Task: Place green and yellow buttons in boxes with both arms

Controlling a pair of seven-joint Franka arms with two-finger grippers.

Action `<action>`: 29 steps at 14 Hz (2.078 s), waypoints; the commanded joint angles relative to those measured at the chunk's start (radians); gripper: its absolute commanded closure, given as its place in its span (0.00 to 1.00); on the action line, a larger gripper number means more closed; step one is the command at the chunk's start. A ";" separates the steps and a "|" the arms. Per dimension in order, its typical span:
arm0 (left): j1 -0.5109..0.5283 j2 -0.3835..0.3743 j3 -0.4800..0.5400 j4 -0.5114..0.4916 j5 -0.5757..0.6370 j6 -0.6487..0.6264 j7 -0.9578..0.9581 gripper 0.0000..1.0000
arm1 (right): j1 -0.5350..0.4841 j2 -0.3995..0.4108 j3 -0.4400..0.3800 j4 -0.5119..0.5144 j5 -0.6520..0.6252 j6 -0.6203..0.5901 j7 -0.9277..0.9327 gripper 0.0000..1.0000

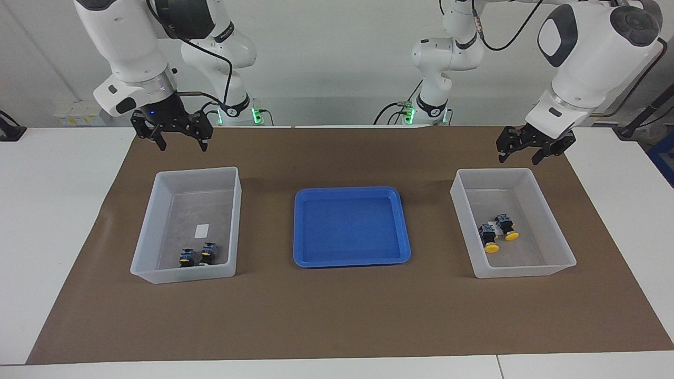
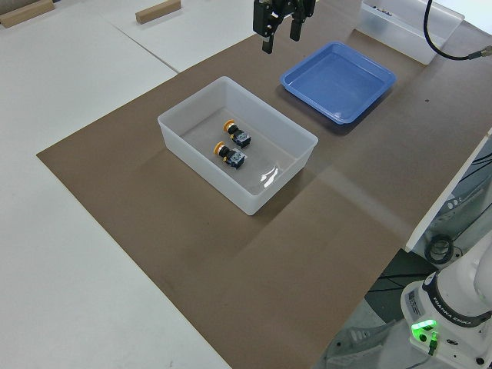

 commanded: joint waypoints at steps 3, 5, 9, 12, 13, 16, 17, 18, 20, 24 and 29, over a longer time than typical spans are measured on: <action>0.004 -0.079 0.010 -0.120 0.011 0.079 0.001 0.05 | -0.012 -0.046 0.004 -0.048 0.012 0.019 -0.030 0.00; 0.004 -0.077 0.012 -0.094 0.012 0.064 -0.002 0.04 | -0.021 -0.047 0.004 -0.059 0.012 0.034 -0.027 0.00; 0.027 -0.070 0.015 -0.042 0.012 0.018 -0.002 0.04 | -0.030 -0.049 0.001 -0.065 0.012 0.060 -0.020 0.00; 0.030 -0.071 0.016 -0.045 0.015 0.027 -0.008 0.01 | -0.052 -0.049 0.002 -0.065 0.010 0.058 -0.007 0.00; 0.030 -0.071 0.016 -0.045 0.018 0.030 -0.003 0.00 | -0.060 -0.049 0.004 -0.063 0.010 0.058 -0.011 0.00; 0.029 -0.071 0.016 -0.045 0.017 0.033 -0.005 0.00 | -0.066 -0.047 0.002 -0.062 0.013 0.057 -0.013 0.00; 0.029 -0.073 0.015 -0.043 0.015 0.033 -0.005 0.00 | -0.067 -0.047 0.002 -0.063 0.013 0.057 -0.014 0.00; 0.029 -0.073 0.015 -0.043 0.011 0.031 -0.008 0.00 | -0.067 -0.047 0.002 -0.063 0.013 0.057 -0.016 0.00; 0.029 -0.076 0.015 -0.048 0.011 0.022 -0.012 0.00 | -0.067 -0.047 0.001 -0.062 0.013 0.061 -0.014 0.00; 0.021 -0.079 0.013 -0.047 0.012 0.033 -0.003 0.00 | -0.067 -0.047 0.001 -0.062 0.013 0.065 -0.011 0.00; 0.009 -0.074 0.002 -0.045 0.011 0.068 -0.002 0.00 | -0.067 -0.047 -0.004 -0.062 0.013 0.063 -0.020 0.00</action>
